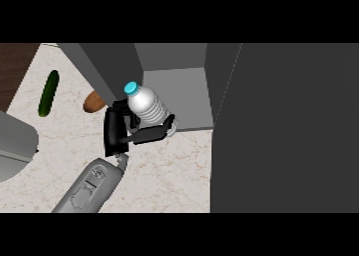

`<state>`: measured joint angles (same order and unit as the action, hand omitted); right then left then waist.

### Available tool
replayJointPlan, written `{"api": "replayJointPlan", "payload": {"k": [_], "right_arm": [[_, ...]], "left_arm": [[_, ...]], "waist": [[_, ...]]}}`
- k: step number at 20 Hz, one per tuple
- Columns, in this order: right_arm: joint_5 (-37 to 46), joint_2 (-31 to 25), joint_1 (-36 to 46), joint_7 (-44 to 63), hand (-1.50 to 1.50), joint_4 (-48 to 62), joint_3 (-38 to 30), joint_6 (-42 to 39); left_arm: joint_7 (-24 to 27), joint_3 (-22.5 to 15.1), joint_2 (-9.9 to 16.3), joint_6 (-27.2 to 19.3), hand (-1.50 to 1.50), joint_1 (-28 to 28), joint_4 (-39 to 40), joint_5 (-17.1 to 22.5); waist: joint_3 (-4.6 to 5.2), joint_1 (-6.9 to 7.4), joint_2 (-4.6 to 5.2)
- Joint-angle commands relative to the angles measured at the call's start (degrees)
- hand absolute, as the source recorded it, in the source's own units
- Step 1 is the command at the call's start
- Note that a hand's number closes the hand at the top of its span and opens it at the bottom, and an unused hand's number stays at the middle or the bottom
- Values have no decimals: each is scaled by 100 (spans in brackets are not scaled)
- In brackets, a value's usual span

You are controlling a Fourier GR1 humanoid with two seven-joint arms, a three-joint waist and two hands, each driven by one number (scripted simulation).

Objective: Pick up the bottled water, place it into the cabinet and close the cabinet

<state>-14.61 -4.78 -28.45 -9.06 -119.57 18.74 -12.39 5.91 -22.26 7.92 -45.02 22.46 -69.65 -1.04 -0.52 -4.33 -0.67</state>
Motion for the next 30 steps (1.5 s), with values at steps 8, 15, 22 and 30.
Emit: {"api": "replayJointPlan", "payload": {"k": [8, 15, 22, 30], "right_arm": [[11, -36, 49, -119, -150, 129, -30, -83], [107, 2, 14, -175, -150, 151, 46, -45], [142, 54, -5, -186, -150, 194, 137, -16], [107, -4, -98, -322, -150, 48, -25, -12]], "left_arm": [[-673, 305, 199, -79, -150, 1488, 1462, -340], [-868, 284, 307, 15, -150, 1555, 1588, -224], [-472, 494, 268, 302, -150, 1822, 1551, 268], [506, 883, 42, 1051, -150, 1675, 1003, 1267]], "waist": [[50, -232, 235], [58, -184, 235], [73, -93, 225], [72, 37, 167]]}}
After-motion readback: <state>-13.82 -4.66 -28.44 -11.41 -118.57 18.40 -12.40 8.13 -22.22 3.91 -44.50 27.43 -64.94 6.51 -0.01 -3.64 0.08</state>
